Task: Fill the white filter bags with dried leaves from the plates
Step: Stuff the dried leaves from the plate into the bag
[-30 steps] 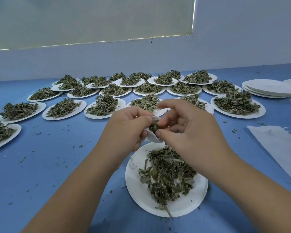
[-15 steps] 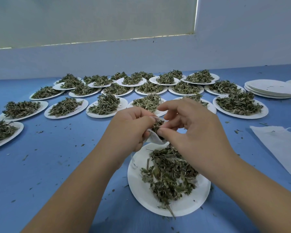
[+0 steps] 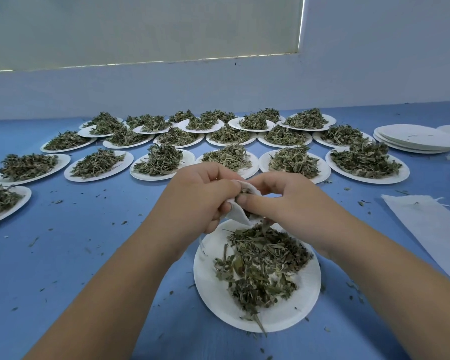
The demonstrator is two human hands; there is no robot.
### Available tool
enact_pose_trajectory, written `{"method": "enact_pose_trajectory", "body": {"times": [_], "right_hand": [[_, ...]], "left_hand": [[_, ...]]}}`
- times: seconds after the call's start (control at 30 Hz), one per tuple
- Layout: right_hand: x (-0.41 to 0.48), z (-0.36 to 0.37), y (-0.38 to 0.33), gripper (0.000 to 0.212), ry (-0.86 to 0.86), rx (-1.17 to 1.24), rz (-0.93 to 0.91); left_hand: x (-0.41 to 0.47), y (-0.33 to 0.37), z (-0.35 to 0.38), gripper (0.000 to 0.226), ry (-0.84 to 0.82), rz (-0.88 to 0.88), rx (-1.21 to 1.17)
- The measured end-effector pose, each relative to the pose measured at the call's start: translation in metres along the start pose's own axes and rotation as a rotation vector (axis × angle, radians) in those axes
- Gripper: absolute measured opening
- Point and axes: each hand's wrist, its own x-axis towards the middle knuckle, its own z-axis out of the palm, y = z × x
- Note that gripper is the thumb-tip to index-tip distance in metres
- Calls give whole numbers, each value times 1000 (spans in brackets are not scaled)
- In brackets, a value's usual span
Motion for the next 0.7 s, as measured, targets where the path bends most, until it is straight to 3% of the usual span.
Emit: {"method": "enact_pose_trajectory", "body": {"times": [0.23, 0.47, 0.57, 0.7], "right_hand": [[4, 7, -1, 18, 129, -195, -63], [-2, -9, 0, 20, 114, -165, -45], [-3, -10, -1, 23, 34, -123, -5], [-1, -2, -1, 14, 21, 62, 0]], "left_hand": [[0, -3, 5, 12, 26, 87, 111], [1, -4, 0, 17, 112, 145, 142], [1, -3, -1, 16, 115, 155, 132], [-3, -2, 3, 18, 60, 212, 139]]}}
